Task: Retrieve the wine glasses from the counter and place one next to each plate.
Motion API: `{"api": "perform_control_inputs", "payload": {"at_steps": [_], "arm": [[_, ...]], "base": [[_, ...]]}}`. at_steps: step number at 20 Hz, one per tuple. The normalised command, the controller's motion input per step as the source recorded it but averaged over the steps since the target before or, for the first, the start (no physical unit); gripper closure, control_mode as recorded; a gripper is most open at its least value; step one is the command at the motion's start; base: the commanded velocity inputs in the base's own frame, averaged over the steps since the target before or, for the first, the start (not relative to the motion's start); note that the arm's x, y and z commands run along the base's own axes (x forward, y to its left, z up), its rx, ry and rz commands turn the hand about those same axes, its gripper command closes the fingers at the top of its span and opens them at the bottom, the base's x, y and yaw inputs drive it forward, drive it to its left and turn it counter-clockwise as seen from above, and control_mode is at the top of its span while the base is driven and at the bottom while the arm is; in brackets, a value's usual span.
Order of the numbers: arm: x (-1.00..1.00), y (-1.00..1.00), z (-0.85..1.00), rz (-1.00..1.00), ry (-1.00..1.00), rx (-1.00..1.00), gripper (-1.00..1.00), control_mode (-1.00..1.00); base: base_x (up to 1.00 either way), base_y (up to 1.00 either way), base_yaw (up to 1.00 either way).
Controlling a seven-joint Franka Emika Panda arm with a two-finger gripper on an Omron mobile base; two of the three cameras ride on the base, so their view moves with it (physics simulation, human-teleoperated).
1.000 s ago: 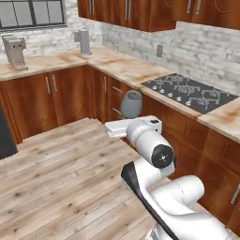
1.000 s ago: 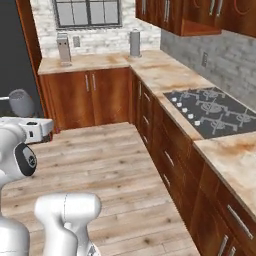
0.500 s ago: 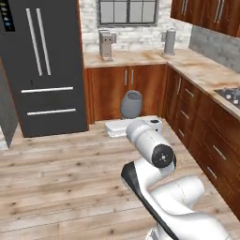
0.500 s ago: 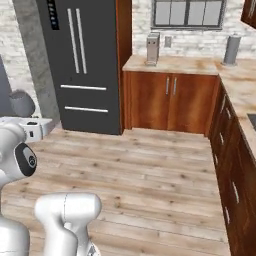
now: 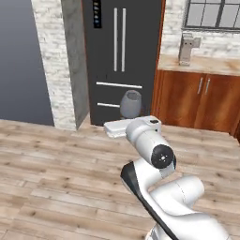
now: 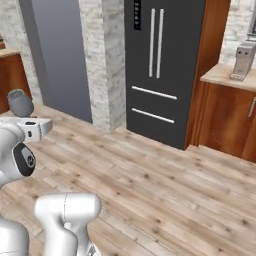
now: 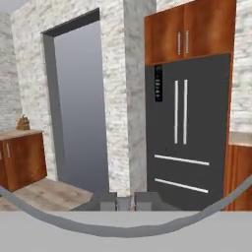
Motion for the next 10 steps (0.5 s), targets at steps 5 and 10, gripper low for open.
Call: {"api": "perform_control_inputs", "payload": {"at_steps": [5, 10], "arm": [[0.0, 0.0, 0.0, 0.0, 0.0, 0.0, 1.0, 1.0], [0.0, 0.0, 0.0, 0.0, 0.0, 0.0, 1.0, 1.0]], "base": [[0.84, 0.16, 0.57], [0.97, 0.22, 0.53]]}}
